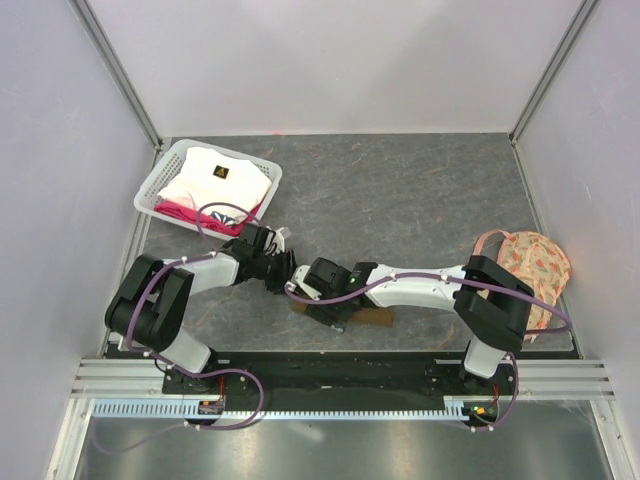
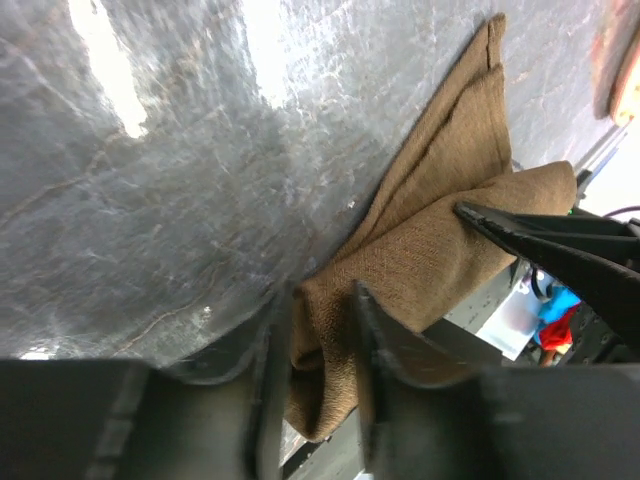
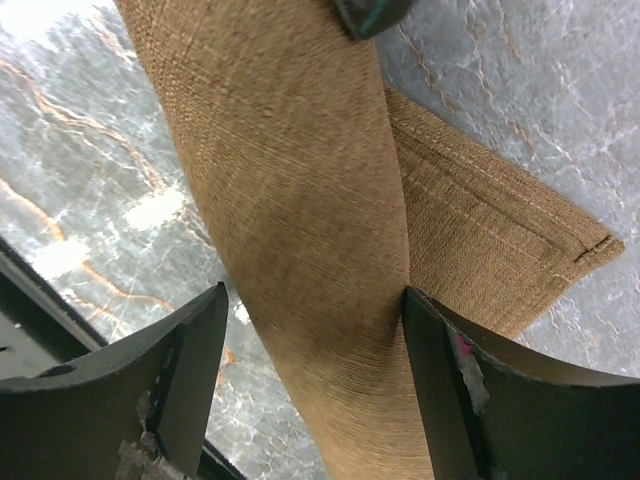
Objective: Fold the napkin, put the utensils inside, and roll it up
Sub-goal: Roll the napkin with the utensil
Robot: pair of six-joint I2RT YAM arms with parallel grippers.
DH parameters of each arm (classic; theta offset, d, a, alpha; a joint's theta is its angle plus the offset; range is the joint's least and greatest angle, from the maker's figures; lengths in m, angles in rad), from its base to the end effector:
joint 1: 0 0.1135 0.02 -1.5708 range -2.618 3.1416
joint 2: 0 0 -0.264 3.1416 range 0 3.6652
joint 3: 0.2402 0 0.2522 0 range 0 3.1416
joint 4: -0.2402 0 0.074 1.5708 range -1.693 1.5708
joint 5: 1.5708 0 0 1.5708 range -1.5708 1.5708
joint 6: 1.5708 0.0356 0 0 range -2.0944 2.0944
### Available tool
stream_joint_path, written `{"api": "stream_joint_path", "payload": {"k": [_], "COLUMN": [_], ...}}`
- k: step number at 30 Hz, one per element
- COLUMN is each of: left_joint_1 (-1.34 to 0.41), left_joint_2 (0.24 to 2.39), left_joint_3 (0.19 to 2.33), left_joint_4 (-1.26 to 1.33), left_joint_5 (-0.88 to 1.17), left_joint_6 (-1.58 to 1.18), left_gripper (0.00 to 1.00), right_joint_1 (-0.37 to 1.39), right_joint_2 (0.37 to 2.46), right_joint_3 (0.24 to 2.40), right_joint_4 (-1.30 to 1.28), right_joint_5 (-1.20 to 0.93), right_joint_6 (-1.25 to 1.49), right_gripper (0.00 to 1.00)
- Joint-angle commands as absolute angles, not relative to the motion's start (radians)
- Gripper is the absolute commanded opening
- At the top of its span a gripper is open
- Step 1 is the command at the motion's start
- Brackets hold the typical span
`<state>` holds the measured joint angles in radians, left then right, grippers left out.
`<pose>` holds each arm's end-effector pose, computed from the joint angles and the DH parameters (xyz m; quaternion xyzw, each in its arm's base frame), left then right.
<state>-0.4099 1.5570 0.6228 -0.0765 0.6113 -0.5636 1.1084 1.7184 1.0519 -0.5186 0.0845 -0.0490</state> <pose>0.2349 -0.1244 0.1288 0.0126 0.9202 -0.3789 0.0977 0.1497 0.2937 0.1689 -0.5295 0.8254 0.0610 0.1862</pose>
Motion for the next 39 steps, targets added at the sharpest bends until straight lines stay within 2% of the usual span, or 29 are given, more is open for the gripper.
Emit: {"api": "stream_joint_path", "payload": {"k": [1,3,6,7,10,13,29,34,39], "left_joint_1": [-0.411,-0.41,-0.41,-0.408,-0.405,-0.406,-0.406,-0.408,-0.413], "left_joint_2": [1.511,1.493,1.447,1.437,1.402,1.365,1.023,1.041,1.095], "left_joint_3": [0.675,0.684,0.693,0.693,0.68,0.649,0.377,0.339,0.342], "left_joint_4": [-0.104,-0.132,-0.156,-0.169,-0.181,-0.175,0.015,0.158,0.176], "left_joint_5": [0.56,0.513,0.453,0.44,0.407,0.387,0.454,0.621,0.643], "left_joint_6": [-0.532,-0.529,-0.526,-0.526,-0.531,-0.541,-0.601,-0.603,-0.6], "left_gripper": [0.48,0.55,0.61,0.62,0.64,0.64,0.65,0.68,0.66], "right_joint_1": [1.094,1.083,1.074,1.072,1.066,1.052,0.858,0.793,0.746], "right_joint_2": [1.749,1.755,1.761,1.763,1.763,1.77,1.859,1.925,1.983], "right_joint_3": [1.029,1.025,1.025,1.029,1.045,1.061,1.19,1.201,1.223], "right_joint_4": [-0.502,-0.503,-0.514,-0.521,-0.54,-0.567,-0.761,-0.787,-0.799], "right_joint_5": [0.071,0.042,0.002,0.003,-0.067,-0.127,-0.541,-0.653,-0.774], "right_joint_6": [-0.048,-0.049,-0.051,-0.052,-0.052,-0.054,-0.095,-0.103,-0.11], "right_gripper": [0.75,0.72,0.62,0.56,0.49,0.44,0.41,0.42,0.42]}}
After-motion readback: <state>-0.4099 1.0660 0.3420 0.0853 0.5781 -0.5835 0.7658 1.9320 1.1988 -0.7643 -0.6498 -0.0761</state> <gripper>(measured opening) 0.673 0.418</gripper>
